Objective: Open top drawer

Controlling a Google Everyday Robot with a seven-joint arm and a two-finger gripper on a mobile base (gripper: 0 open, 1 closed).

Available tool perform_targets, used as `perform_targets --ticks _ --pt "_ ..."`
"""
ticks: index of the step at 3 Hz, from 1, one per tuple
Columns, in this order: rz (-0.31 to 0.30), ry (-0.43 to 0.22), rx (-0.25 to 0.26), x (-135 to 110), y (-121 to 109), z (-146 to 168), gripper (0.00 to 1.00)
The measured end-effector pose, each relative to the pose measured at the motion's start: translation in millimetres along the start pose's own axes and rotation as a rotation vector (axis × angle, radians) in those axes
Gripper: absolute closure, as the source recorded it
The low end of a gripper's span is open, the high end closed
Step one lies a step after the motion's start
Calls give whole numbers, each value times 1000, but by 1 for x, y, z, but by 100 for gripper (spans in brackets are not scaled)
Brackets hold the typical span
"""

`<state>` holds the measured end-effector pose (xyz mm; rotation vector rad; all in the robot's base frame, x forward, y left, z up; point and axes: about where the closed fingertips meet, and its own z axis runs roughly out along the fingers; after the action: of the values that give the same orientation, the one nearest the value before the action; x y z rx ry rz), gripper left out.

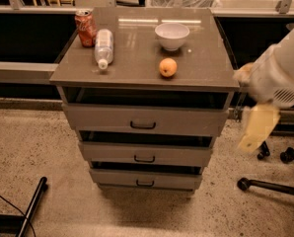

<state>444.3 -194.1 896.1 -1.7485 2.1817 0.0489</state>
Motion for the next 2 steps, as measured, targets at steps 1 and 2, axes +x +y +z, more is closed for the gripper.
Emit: perform_targets --ticks 1,2 --pt "-6 -45 -93 19 40 115 0" --pt "-12 -49 -91 18 39 117 0"
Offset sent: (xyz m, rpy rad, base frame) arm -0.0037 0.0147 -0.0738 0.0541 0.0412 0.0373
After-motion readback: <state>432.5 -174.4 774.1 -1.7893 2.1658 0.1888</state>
